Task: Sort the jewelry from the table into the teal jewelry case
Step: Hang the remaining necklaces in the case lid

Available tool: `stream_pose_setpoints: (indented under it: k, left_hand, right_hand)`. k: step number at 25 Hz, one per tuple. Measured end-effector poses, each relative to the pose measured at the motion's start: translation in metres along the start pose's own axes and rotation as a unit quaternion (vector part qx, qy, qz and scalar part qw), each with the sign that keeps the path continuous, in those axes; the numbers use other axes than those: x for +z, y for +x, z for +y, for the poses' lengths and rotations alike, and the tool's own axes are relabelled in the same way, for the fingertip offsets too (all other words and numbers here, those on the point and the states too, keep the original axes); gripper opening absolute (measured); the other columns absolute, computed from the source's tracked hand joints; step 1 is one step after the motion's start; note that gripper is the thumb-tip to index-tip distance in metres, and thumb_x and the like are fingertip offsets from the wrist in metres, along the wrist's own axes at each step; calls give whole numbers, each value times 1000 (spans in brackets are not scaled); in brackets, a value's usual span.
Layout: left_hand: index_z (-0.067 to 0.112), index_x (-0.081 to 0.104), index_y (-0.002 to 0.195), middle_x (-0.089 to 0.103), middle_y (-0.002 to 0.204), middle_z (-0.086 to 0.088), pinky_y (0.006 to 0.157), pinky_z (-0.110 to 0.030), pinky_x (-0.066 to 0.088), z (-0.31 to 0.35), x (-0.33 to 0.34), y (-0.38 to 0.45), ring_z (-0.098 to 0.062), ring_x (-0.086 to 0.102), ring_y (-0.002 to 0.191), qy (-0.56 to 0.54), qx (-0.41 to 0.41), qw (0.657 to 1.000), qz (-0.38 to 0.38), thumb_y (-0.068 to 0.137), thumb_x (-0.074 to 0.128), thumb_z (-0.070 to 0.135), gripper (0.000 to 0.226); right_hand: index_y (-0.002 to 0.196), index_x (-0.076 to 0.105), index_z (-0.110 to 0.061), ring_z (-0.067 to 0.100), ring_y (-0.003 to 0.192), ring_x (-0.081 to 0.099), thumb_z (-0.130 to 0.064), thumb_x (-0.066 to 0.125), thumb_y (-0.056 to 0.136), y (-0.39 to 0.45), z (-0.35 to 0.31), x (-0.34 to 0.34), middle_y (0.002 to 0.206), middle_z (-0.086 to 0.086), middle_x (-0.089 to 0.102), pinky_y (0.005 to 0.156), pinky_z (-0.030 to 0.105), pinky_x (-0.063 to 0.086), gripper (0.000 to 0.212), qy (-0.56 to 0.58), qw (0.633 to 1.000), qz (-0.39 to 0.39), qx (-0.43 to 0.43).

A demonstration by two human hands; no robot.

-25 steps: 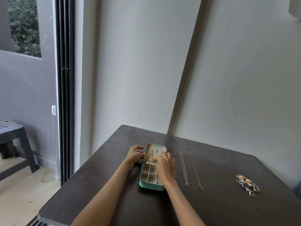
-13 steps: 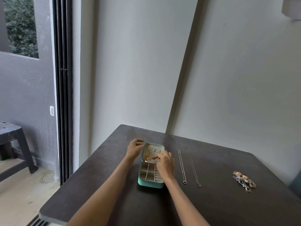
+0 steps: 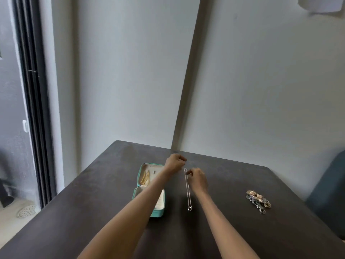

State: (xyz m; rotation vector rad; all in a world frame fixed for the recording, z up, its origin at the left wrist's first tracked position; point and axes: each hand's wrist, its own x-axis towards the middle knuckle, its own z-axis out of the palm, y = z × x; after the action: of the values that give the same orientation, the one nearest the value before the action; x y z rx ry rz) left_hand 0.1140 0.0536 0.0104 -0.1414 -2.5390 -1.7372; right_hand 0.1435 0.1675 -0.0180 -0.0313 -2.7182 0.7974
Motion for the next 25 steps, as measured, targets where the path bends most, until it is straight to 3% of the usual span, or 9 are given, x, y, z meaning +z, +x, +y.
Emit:
stream_pose_setpoints:
  k: [3, 6, 8, 12, 15, 18, 21, 23, 25]
  left_hand:
    - [6, 69, 104, 68, 110, -15, 91, -29, 49, -4, 39, 25, -26, 62, 105, 53, -7, 998, -17, 84, 45, -1, 32]
    - [9, 71, 104, 68, 114, -10, 95, -28, 47, -10, 67, 51, -21, 60, 110, 84, -11, 996, -21, 84, 45, 0, 34]
    - [13, 72, 103, 68, 114, -7, 97, -30, 47, -12, 78, 70, -21, 60, 111, 100, -15, 995, -18, 83, 45, 2, 35]
    - [17, 72, 101, 69, 113, -4, 96, -32, 48, -15, 86, 94, -19, 61, 109, 120, -22, 992, -14, 83, 46, 3, 35]
    - [18, 72, 101, 69, 113, -5, 96, -33, 48, -17, 89, 104, -19, 61, 109, 133, -17, 991, -17, 84, 48, 4, 33]
    - [17, 72, 102, 68, 115, -5, 97, -34, 48, -20, 91, 104, -20, 61, 110, 141, -21, 989, -31, 83, 48, 3, 34]
    - [13, 68, 110, 66, 120, -7, 100, -31, 45, -19, 88, 101, -20, 58, 115, 126, -18, 991, -34, 83, 46, 2, 37]
    - [7, 63, 118, 62, 124, -11, 103, -31, 43, -14, 85, 97, -21, 56, 118, 104, -3, 993, -60, 84, 48, 2, 37]
    - [1, 58, 122, 62, 120, -16, 95, -29, 46, -4, 85, 84, -22, 58, 107, 32, 5, 994, -102, 89, 47, 2, 35]
  right_hand:
    - [97, 69, -6, 28, 104, 59, -6, 44, 93, 18, 40, -9, 111, 12, 63, 76, 29, 45, 25, -43, 998, -6, 48]
    - [81, 70, -1, 33, 93, 64, -3, 46, 89, 45, 66, -9, 94, 16, 68, 71, 37, 51, 25, -42, 995, -12, 86]
    - [72, 64, -5, 34, 93, 65, -11, 51, 90, 65, 70, -7, 83, 14, 64, 69, 37, 50, 23, -54, 995, -25, 84]
    - [108, 59, -7, 33, 111, 59, -21, 55, 93, 92, 65, 2, 116, 14, 63, 83, 35, 48, 22, -201, 977, -48, 50]
    - [115, 57, -8, 31, 114, 58, -15, 52, 95, 102, 62, 5, 121, 13, 62, 86, 37, 49, 21, -274, 960, -52, 14]
    - [113, 59, -9, 32, 115, 57, -23, 54, 94, 102, 66, 5, 120, 13, 62, 86, 36, 48, 25, -286, 957, -54, 6]
    - [101, 64, -10, 31, 105, 60, -36, 53, 92, 94, 74, 2, 108, 10, 66, 77, 33, 44, 29, -189, 979, -60, 36]
    - [84, 64, -12, 27, 89, 63, -35, 52, 93, 88, 78, -3, 91, 8, 69, 70, 33, 44, 28, 17, 995, -75, 62]
    - [74, 61, -14, 19, 74, 64, -29, 48, 96, 79, 75, -17, 77, 4, 69, 65, 29, 48, 30, 226, 965, -96, 88]
